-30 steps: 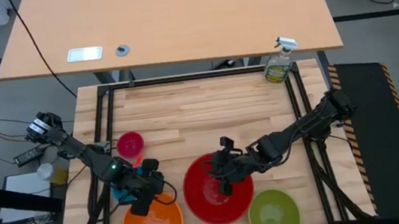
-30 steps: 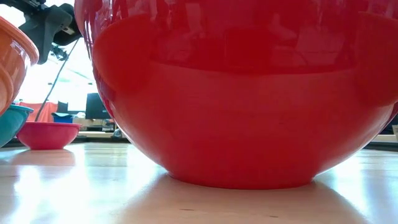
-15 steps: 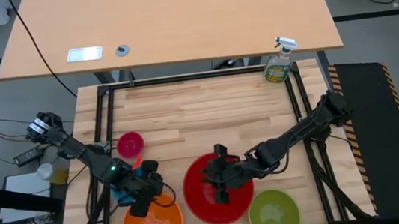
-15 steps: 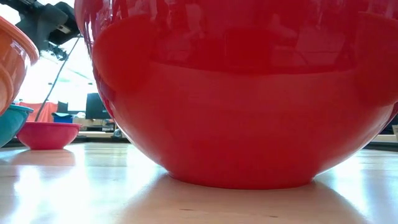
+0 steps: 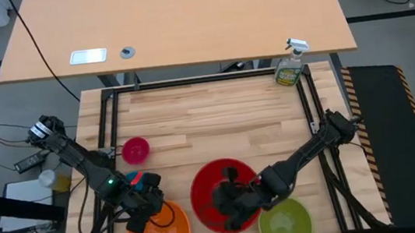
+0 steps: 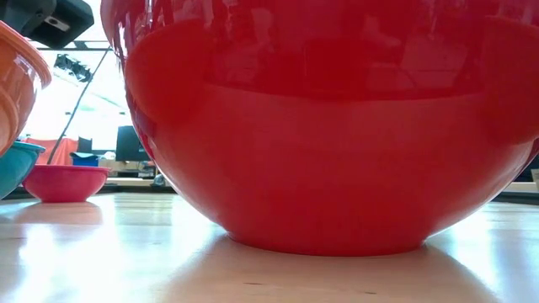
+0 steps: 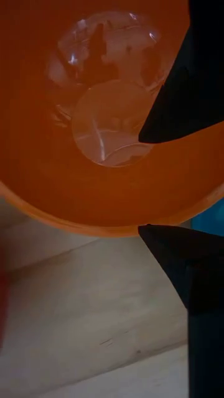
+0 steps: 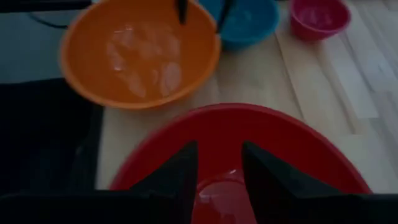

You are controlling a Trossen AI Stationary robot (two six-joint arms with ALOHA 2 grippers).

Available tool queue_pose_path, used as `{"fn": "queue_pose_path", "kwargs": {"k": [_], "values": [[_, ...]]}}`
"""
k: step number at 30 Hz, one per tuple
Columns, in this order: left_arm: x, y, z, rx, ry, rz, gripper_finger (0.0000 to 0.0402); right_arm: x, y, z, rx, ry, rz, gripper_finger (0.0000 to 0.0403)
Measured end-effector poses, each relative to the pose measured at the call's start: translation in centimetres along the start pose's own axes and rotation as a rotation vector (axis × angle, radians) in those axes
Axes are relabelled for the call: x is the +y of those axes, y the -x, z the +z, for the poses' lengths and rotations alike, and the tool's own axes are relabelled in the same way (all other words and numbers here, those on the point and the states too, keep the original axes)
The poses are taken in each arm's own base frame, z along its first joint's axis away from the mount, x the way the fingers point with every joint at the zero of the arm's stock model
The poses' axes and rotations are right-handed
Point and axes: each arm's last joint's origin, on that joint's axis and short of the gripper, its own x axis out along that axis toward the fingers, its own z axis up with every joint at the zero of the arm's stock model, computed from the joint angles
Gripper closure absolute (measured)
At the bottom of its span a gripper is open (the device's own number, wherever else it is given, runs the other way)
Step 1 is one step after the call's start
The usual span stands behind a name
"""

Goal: Nest bowls inside each other
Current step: Stack the orange bowl on the red bowl

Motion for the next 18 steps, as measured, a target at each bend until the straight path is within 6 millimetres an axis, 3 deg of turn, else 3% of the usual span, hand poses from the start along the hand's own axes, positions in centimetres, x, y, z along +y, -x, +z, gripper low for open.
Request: {"fn": "queue_pose_path", "kwargs": {"k": [6,18], "values": [[-0.7,0.1,-0.2,-0.004,-0.019,-0.015,0.0171,2.5,-1.2,0.1,-0.103,0.145,0.089,0.0270],[-2.6,0.4,-1.0,-0.002,0.027,-0.059,0.0171,5.1,-8.1,-0.5,-0.132,0.274,0.237,0.0270]]}}
